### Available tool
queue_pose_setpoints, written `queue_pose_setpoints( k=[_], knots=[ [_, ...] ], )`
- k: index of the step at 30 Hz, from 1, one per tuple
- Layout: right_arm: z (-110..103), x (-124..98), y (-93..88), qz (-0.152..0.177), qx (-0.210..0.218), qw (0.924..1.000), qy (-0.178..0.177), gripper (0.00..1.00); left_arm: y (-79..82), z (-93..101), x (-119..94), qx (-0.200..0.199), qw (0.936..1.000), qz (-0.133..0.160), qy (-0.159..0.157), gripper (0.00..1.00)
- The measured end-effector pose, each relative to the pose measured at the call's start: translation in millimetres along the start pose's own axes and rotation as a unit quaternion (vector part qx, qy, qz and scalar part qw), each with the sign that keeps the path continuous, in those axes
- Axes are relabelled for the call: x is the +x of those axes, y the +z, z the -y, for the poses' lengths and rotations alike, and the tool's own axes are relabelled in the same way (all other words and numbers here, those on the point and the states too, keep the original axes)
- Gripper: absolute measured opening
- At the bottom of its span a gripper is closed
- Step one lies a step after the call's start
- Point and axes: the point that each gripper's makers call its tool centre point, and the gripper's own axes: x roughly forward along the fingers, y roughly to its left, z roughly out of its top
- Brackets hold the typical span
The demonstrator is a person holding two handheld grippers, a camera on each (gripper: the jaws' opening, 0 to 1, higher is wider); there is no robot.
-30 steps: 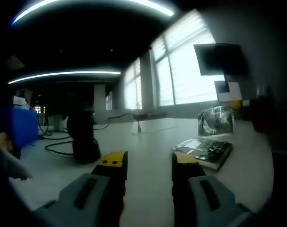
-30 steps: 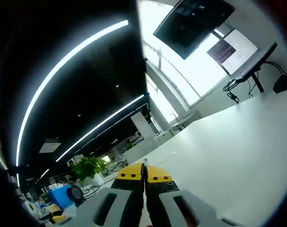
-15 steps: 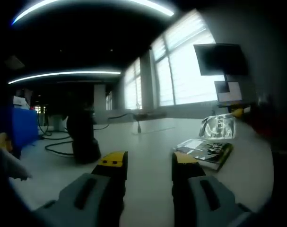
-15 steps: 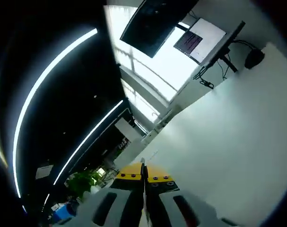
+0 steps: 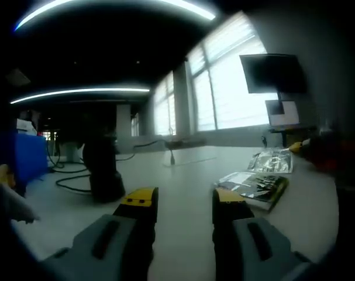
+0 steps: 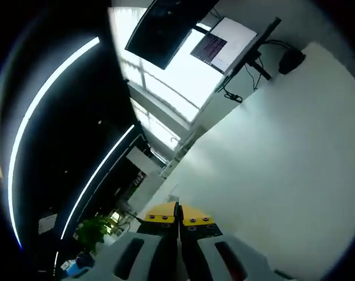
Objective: Clip sheet goods on table flip sheet goods clip sheet goods scan sheet goods put sheet goods back to table
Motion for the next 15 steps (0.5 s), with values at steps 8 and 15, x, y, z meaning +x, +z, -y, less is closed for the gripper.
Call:
queue_pose_setpoints(
  k=[8, 15],
  knots=[
    [5.3, 0.6, 1.7, -0.001, 0.022, 0.9997, -0.011, 0.00, 0.2, -0.5, 0.1, 0.000, 1.0000, 0.001, 0.001, 0.30],
    [7.6, 1.1, -5.4, -0.017, 0.017, 0.9996, -0.015, 0.03, 0.0, -3.0, 0.5, -0.002, 1.0000, 0.002, 0.001, 0.30]
  ],
)
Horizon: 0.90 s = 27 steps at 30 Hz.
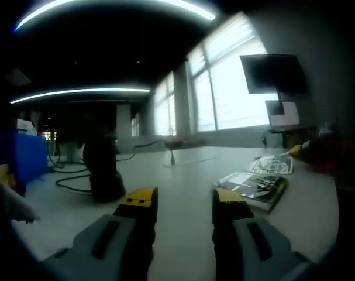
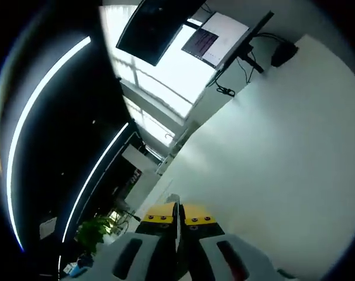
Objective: Clip sheet goods on table flip sheet goods clip sheet goods scan sheet goods put sheet goods back to table
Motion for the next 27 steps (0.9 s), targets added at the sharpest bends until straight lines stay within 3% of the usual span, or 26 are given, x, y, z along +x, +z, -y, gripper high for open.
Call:
queue_pose_setpoints(
  k=[4, 11, 19, 27],
  knots=[
    [-1.5, -0.6, 4.1, 0.012, -0.008, 0.9999, 0.004, 0.23, -0.2, 0.1, 0.3, 0.001, 1.0000, 0.000, -0.001, 0.30],
    [-7.7, -2.2, 8.1, 0.024, -0.020, 0.9993, 0.018, 0.38, 0.2, -0.3, 0.7, 0.000, 1.0000, 0.001, 0.000, 0.30],
    [-15.0, -3.6, 17.3, 0.040, -0.075, 0.9961, 0.027, 0.39, 0.2, -0.3, 0.6, 0.000, 1.0000, 0.002, -0.001, 0.30],
    [-43.2, 7.5, 11.3, 0.006, -0.144, 0.9858, 0.085, 0.37, 0.7, -0.2, 0.4, -0.001, 1.0000, 0.003, -0.002, 0.30]
  ],
)
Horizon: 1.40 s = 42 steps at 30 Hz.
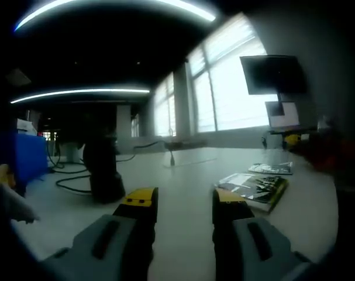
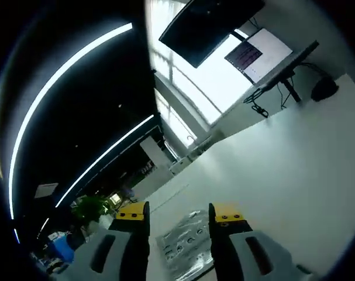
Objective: Clip sheet goods on table flip sheet goods clip sheet goods scan sheet goods put sheet goods back to table
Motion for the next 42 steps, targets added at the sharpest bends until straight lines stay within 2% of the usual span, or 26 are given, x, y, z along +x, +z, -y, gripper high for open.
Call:
queue_pose_setpoints(
  k=[4, 6, 9, 12, 15, 17, 19, 20, 21, 22, 24, 25, 27, 32, 33, 36, 37, 39, 42],
  knots=[
    [-12.5, 9.4, -2.9, -0.026, -0.079, 0.9958, 0.039, 0.36, 0.6, 0.6, -0.6, 0.000, 1.0000, 0.001, 0.001, 0.30],
    [-21.4, 12.1, -2.0, -0.027, -0.083, 0.9945, 0.059, 0.34, 2.0, -0.1, -1.3, -0.002, 1.0000, 0.004, 0.002, 0.30],
    [-33.7, 14.7, -0.8, -0.034, -0.125, 0.9873, 0.092, 0.36, 1.6, 0.0, -1.5, -0.001, 1.0000, 0.003, 0.003, 0.30],
    [-46.8, 15.7, 1.7, -0.043, -0.191, 0.9712, 0.136, 0.34, 1.5, 0.2, -1.6, 0.000, 1.0000, 0.002, 0.003, 0.30],
    [-56.2, 19.6, 12.5, -0.040, -0.223, 0.9596, 0.167, 0.32, 1.7, 0.9, -1.6, 0.000, 1.0000, 0.002, 0.002, 0.30],
    [-63.1, 20.4, 10.0, -0.059, -0.244, 0.9473, 0.198, 0.33, 1.3, 1.8, -1.3, 0.001, 1.0000, 0.001, 0.000, 0.30],
    [-62.9, 21.5, 8.5, -0.072, -0.268, 0.9377, 0.209, 0.35, 2.2, 3.3, -1.7, 0.002, 1.0000, 0.002, 0.000, 0.30],
    [-62.7, 20.8, 4.9, -0.086, -0.290, 0.9274, 0.220, 0.36, 2.5, 3.5, -1.8, 0.001, 1.0000, 0.002, 0.001, 0.30],
    [-62.0, 20.9, 4.7, -0.090, -0.302, 0.9220, 0.225, 0.36, 2.6, 3.4, -1.9, 0.001, 1.0000, 0.002, 0.001, 0.30],
    [-61.9, 21.2, 5.6, -0.089, -0.301, 0.9224, 0.225, 0.36, 2.6, 3.4, -1.9, 0.001, 1.0000, 0.002, 0.001, 0.30],
    [-66.1, 17.1, 2.6, -0.109, -0.291, 0.9157, 0.255, 0.35, 2.2, 3.9, -1.6, 0.001, 1.0000, 0.001, 0.001, 0.30],
    [-62.7, 20.4, 7.0, -0.105, -0.294, 0.9175, 0.247, 0.36, 2.0, 4.3, -1.5, 0.002, 1.0000, 0.000, 0.000, 0.30],
    [-61.1, 20.8, 5.3, -0.118, -0.306, 0.9088, 0.258, 0.35, 1.9, 4.9, -1.5, 0.003, 1.0000, -0.001, 0.000, 0.30],
    [-58.5, 24.9, 0.9, -0.141, -0.320, 0.8964, 0.273, 0.35, 2.2, 3.3, -1.7, -0.001, 1.0000, 0.000, 0.003, 0.30],
    [-58.8, 24.7, -3.1, -0.152, -0.328, 0.8887, 0.282, 0.35, 1.9, 3.5, -1.6, -0.001, 1.0000, -0.001, 0.002, 0.30],
    [-63.7, 20.8, -12.5, -0.176, -0.323, 0.8759, 0.312, 0.37, 1.1, 4.3, -1.2, 0.002, 1.0000, -0.003, 0.001, 0.30],
    [-65.2, 20.9, -13.6, -0.175, -0.328, 0.8712, 0.321, 0.40, 0.9, 3.7, -1.2, 0.002, 1.0000, -0.003, 0.002, 0.30],
    [-56.1, 27.3, -19.3, -0.194, -0.344, 0.8592, 0.324, 0.44, 1.2, 2.7, -1.4, 0.001, 1.0000, -0.002, 0.004, 0.30],
    [-44.3, 34.2, -33.0, -0.224, -0.382, 0.8326, 0.333, 0.44, 0.4, 2.0, -1.4, 0.000, 1.0000, -0.004, 0.007, 0.30]
  ],
)
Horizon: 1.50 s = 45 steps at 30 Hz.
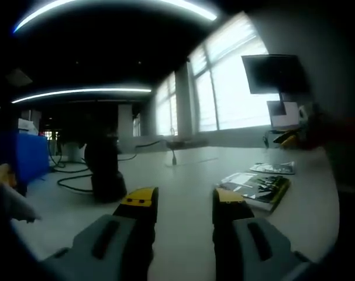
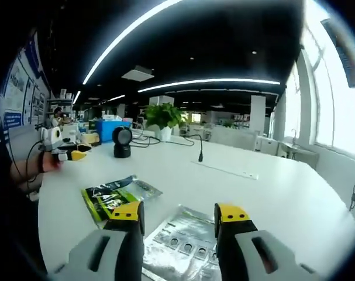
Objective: Clip sheet goods on table flip sheet goods clip sheet goods scan sheet goods put sheet goods back to table
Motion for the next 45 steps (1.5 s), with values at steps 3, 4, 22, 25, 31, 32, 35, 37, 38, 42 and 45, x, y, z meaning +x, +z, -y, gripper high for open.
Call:
queue_pose_setpoints(
  k=[3, 4, 22, 25, 31, 32, 35, 37, 38, 42, 45],
  knots=[
    [1.9, 5.6, -15.2, -0.030, -0.002, 0.9986, 0.043, 0.44, -0.5, 1.0, -0.3, 0.002, 1.0000, -0.002, 0.000, 0.30],
    [2.5, 5.9, -17.9, -0.036, -0.003, 0.9981, 0.051, 0.44, -0.4, 1.1, -0.4, 0.002, 1.0000, -0.002, 0.000, 0.30],
    [-9.2, 20.7, -58.8, -0.129, -0.032, 0.9755, 0.176, 0.52, -2.8, -6.6, 2.8, 0.001, 1.0000, -0.002, -0.002, 0.30],
    [-5.5, 21.7, -63.1, -0.135, -0.032, 0.9741, 0.179, 0.53, -2.4, -3.9, 2.4, 0.001, 1.0000, -0.002, -0.002, 0.30],
    [-7.7, 18.0, -68.1, -0.131, -0.007, 0.9769, 0.169, 0.53, -1.5, -1.5, 2.3, 0.002, 1.0000, -0.001, -0.003, 0.30],
    [-9.0, 17.6, -67.9, -0.131, -0.004, 0.9775, 0.166, 0.53, -1.3, -0.8, 2.1, 0.002, 1.0000, -0.001, -0.003, 0.30],
    [-7.2, 17.8, -69.0, -0.129, 0.006, 0.9799, 0.152, 0.53, -0.8, 2.3, 1.7, 0.003, 1.0000, -0.002, -0.004, 0.30],
    [-9.4, 17.0, -69.2, -0.129, 0.010, 0.9814, 0.142, 0.53, -1.1, 3.1, 1.9, 0.004, 1.0000, -0.003, -0.005, 0.30],
    [-10.8, 17.2, -69.3, -0.129, 0.013, 0.9819, 0.138, 0.53, -1.2, 3.2, 1.9, 0.004, 1.0000, -0.003, -0.005, 0.30],
    [-14.1, 16.5, -69.4, -0.127, 0.022, 0.9843, 0.121, 0.52, -0.4, 3.6, 1.2, 0.005, 1.0000, -0.002, -0.003, 0.30],
    [-16.7, 15.2, -69.2, -0.131, 0.030, 0.9858, 0.101, 0.52, 0.4, 4.5, 0.7, 0.003, 1.0000, -0.001, -0.003, 0.30]
  ],
)
